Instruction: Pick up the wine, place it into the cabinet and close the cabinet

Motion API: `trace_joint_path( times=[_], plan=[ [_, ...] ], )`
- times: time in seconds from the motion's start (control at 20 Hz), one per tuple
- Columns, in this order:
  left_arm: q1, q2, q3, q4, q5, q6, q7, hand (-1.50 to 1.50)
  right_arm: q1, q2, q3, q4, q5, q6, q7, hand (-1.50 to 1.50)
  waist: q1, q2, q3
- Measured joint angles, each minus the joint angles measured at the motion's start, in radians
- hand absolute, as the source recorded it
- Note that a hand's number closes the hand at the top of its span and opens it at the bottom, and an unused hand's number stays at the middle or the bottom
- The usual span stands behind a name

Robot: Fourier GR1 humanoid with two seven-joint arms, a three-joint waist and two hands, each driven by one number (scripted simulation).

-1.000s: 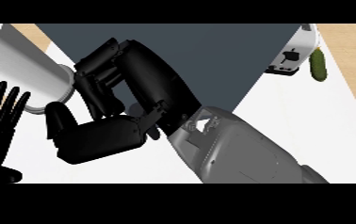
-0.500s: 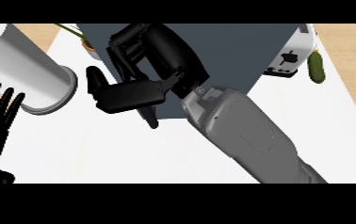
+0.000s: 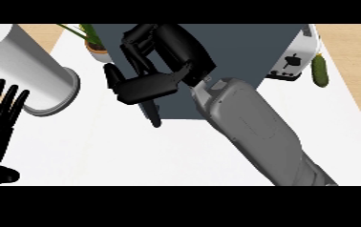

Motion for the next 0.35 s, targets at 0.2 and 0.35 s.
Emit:
trace_joint_path(
  times=[0.2, 0.35],
  plan=[
    [-0.011, 0.002, 0.001, -0.003, 0.006, -0.004, 0.013, -1.5, 0.0, -0.007, -0.01, 0.028, 0.006, 0.031, -0.043, 1.5, 0.005, -0.004, -0.001],
    [-0.02, 0.005, 0.001, 0.001, 0.008, -0.013, 0.018, -1.5, 0.003, -0.007, -0.01, 0.043, 0.019, 0.045, -0.078, 1.5, 0.006, -0.008, -0.001]
  ],
)
